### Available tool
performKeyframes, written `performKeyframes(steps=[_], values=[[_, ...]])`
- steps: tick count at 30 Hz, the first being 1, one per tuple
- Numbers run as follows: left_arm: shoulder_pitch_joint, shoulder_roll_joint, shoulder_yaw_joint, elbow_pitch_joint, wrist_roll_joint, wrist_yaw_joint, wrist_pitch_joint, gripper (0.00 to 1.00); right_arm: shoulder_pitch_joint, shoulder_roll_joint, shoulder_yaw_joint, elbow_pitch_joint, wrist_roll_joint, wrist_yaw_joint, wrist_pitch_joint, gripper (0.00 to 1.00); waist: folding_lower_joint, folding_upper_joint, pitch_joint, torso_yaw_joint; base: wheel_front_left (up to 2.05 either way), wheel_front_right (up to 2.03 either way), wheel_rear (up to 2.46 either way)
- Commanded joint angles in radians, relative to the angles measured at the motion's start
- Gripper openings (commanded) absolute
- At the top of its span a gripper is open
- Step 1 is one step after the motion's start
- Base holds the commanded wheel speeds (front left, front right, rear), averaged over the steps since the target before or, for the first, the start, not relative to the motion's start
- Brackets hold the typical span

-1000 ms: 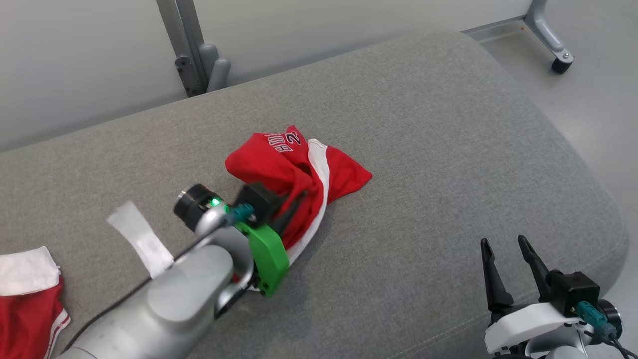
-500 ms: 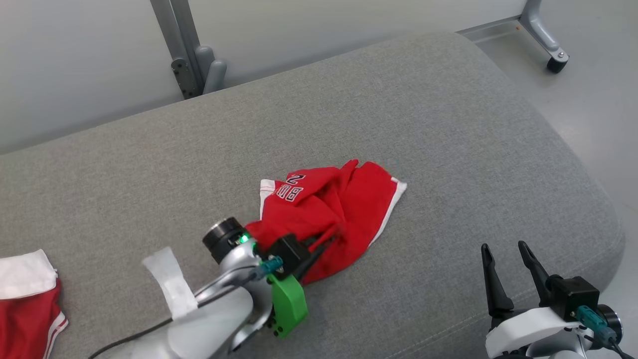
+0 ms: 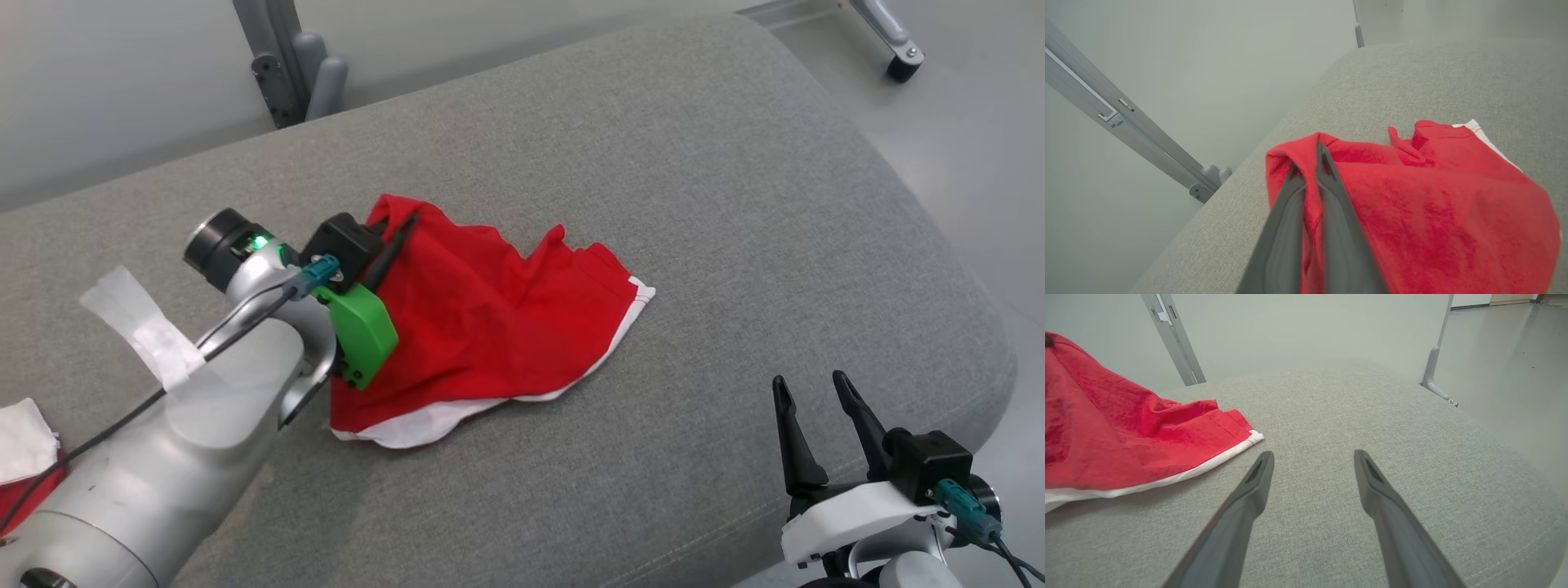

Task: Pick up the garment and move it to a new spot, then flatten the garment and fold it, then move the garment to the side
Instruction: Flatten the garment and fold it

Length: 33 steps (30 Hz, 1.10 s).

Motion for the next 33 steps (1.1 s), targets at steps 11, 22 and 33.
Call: performKeyframes(steps=[11,22,33], values=[[-0.069,-0.002,0.024,0.243,-0.043,-0.034,0.014,0.36,-0.03,-0.002,0.004,-0.004,0.029,0.0,-0.003,1.0,0.0,0.0,0.105,-0.063,0.0,0.0,0.0],[-0.039,-0.054,0.039,0.327,-0.077,-0.058,-0.009,1.0,-0.039,-0.002,-0.003,-0.001,0.019,0.0,-0.003,1.0,0.0,0.0,0.092,-0.042,0.0,0.0,0.0],[0.083,-0.06,0.23,0.188,-0.145,-0.007,-0.016,1.0,-0.007,-0.002,-0.044,-0.042,-0.022,0.0,-0.003,1.0,0.0,0.0,0.019,0.03,0.0,0.0,0.0]])
